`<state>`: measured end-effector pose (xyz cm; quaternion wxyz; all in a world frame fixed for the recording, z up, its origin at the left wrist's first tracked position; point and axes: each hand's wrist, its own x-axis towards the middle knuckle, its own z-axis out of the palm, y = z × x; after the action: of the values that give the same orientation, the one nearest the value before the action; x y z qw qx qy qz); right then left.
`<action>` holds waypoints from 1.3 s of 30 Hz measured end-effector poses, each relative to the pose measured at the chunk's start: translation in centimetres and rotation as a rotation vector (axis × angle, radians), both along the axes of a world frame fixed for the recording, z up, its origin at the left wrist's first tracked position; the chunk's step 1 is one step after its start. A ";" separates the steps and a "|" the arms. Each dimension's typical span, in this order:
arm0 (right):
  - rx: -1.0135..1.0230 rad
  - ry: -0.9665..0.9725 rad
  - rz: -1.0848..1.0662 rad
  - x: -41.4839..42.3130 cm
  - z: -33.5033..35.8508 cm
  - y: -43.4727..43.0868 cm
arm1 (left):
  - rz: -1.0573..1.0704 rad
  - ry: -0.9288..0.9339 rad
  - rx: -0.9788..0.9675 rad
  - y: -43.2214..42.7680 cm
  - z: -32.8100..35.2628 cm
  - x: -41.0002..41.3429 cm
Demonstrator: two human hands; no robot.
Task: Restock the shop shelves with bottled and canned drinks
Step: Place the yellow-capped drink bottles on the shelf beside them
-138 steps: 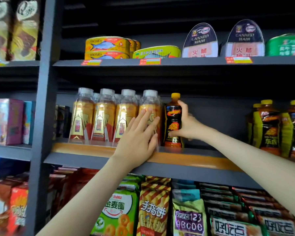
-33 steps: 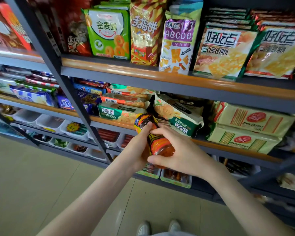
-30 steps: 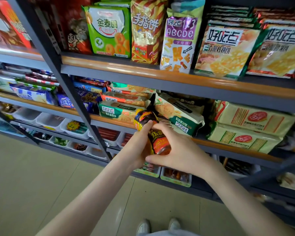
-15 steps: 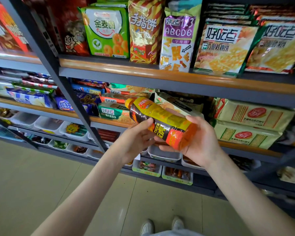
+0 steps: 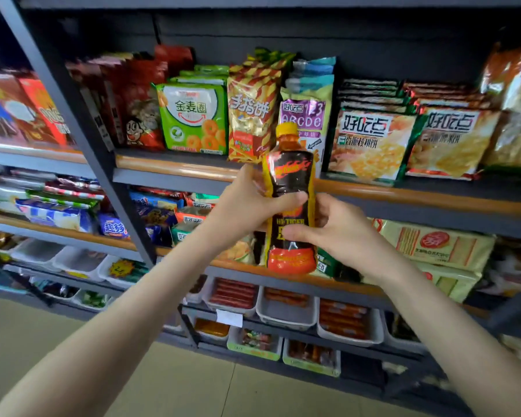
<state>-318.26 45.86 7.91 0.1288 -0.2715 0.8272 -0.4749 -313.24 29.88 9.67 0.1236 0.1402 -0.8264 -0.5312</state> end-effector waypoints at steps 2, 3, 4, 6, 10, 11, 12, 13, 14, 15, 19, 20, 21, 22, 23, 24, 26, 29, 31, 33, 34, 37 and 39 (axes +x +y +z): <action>-0.115 -0.025 0.003 -1.1 1.7 0.2 | -0.051 0.074 -0.121 -0.1 2.8 -0.4; -0.180 -0.027 0.010 -1.6 2.6 0.3 | -0.088 0.124 -0.132 -0.2 4.2 -0.6; -0.243 -0.003 0.021 -2.0 3.6 0.4 | -0.143 0.180 -0.096 -0.2 5.6 -0.6; -0.366 0.072 0.030 -2.8 5.9 0.5 | -0.274 0.277 0.038 -0.7 8.2 -0.6; -0.599 0.295 -0.012 -3.8 11.7 0.3 | -0.425 0.496 0.282 -2.8 13.2 -1.5; -0.630 0.376 -0.018 -3.8 13.3 0.2 | -0.400 0.576 0.263 -3.5 14.5 -1.9; -0.636 0.468 -0.028 -4.1 14.8 0.1 | -0.345 0.659 0.186 -4.1 15.7 -2.4; -0.638 0.555 -0.067 -4.4 16.4 -0.1 | -0.266 0.735 0.069 -4.7 16.7 -3.0; -0.661 0.647 -0.122 -4.8 17.9 -0.3 | -0.175 0.798 -0.074 -5.5 17.5 -3.7; -0.662 0.757 -0.178 -5.0 19.4 -0.6 | -0.072 0.841 -0.238 -6.5 18.2 -4.4; -0.602 0.935 -0.244 -6.2 23.6 -2.2 | 0.198 0.869 -0.704 -10.0 19.9 -7.8; -0.631 0.929 -0.274 -7.3 24.2 -2.5 | 0.209 0.840 -0.744 -10.6 20.2 -8.7; -0.637 0.911 -0.286 -7.7 24.8 -3.0 | 0.224 0.801 -0.783 -11.1 20.5 -9.6; -0.605 0.879 -0.292 -8.5 25.2 -3.5 | 0.245 0.764 -0.822 -11.4 20.7 -10.3; -0.557 0.864 -0.312 -9.2 25.6 -4.0 | 0.262 0.741 -0.851 -11.7 20.9 -11.0; -0.515 0.852 -0.324 -9.7 26.0 -4.3 | 0.268 0.729 -0.866 -12.0 21.1 -11.5; -0.435 0.834 -0.345 -10.8 26.9 -5.2 | 0.260 0.739 -0.888 -12.4 21.5 -12.2; -0.291 0.780 -0.304 -11.6 28.1 -6.7 | 0.264 0.754 -0.950 -13.1 21.8 -13.1; -0.221 0.697 -0.267 -12.1 28.8 -8.0 | 0.265 0.762 -0.976 -13.5 21.7 -13.5; -0.151 0.622 -0.225 -12.9 29.0 -9.1 | 0.271 0.819 -0.994 -13.8 21.3 -13.8; -0.122 0.585 -0.204 -13.2 29.0 -9.5 | 0.279 0.857 -1.005 -13.8 21.2 -13.8; -0.117 0.401 -0.134 -14.1 29.0 -10.4 | 0.256 0.893 -1.013 -13.5 20.8 -13.4; -0.087 0.306 -0.080 -14.6 29.3 -10.8 | 0.216 0.883 -1.008 -13.1 20.7 -13.1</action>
<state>-332.89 35.11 37.19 -0.0298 -0.3127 0.8258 -0.4683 -326.39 16.78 30.39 0.5522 -0.0827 -0.8264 -0.0730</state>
